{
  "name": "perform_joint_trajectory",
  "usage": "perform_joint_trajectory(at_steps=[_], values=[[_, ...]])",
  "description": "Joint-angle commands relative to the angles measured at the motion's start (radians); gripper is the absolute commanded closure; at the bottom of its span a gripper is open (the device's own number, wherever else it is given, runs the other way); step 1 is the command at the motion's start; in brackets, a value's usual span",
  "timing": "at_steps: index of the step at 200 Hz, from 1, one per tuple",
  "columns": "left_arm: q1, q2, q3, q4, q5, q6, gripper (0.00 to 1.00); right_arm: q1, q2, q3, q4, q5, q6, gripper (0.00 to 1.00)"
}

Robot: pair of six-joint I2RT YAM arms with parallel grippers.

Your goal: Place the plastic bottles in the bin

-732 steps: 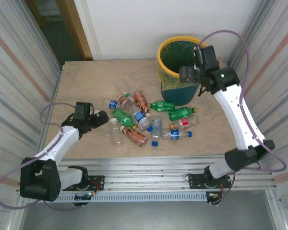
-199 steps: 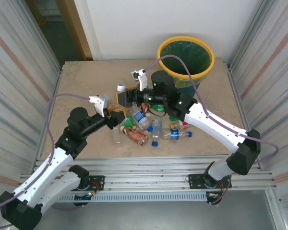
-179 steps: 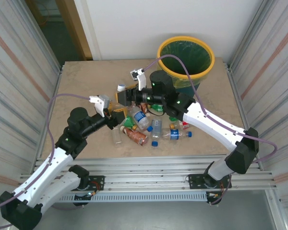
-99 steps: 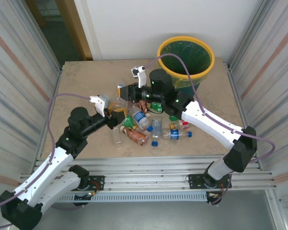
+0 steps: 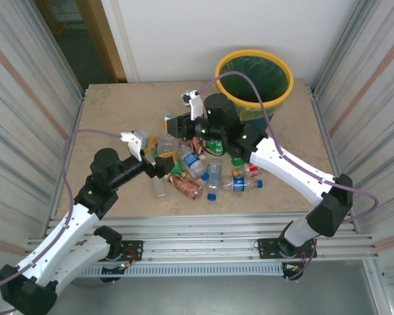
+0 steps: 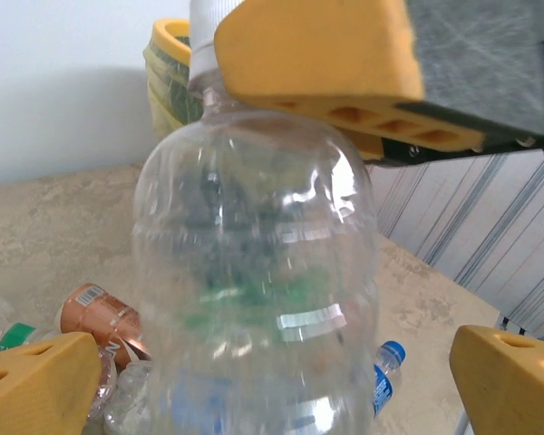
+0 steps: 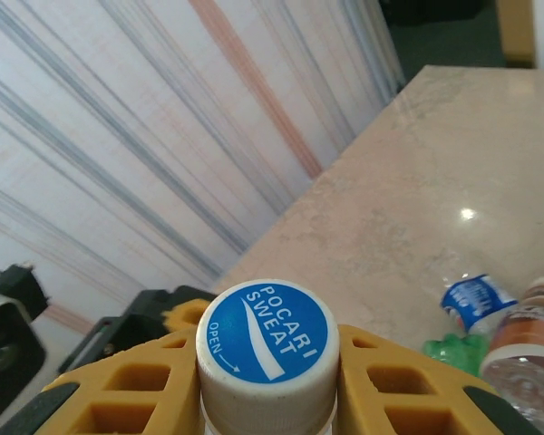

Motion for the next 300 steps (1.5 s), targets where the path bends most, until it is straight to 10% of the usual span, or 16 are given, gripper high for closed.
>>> perform_joint_trajectory(at_steps=[1,167,300], values=[[-0.009,-0.055,-0.018,0.025,-0.013,0.018,0.01,-0.021,-0.066,0.082,-0.065,0.081,-0.082,0.99],[-0.009,-0.175,-0.04,-0.096,-0.254,-0.003,0.01,-0.581,-0.001,0.4,-0.216,0.148,-0.119,1.0],[-0.008,-0.267,-0.1,-0.211,-0.334,-0.155,0.01,-0.661,0.3,0.497,-0.314,0.082,-0.163,0.98]])
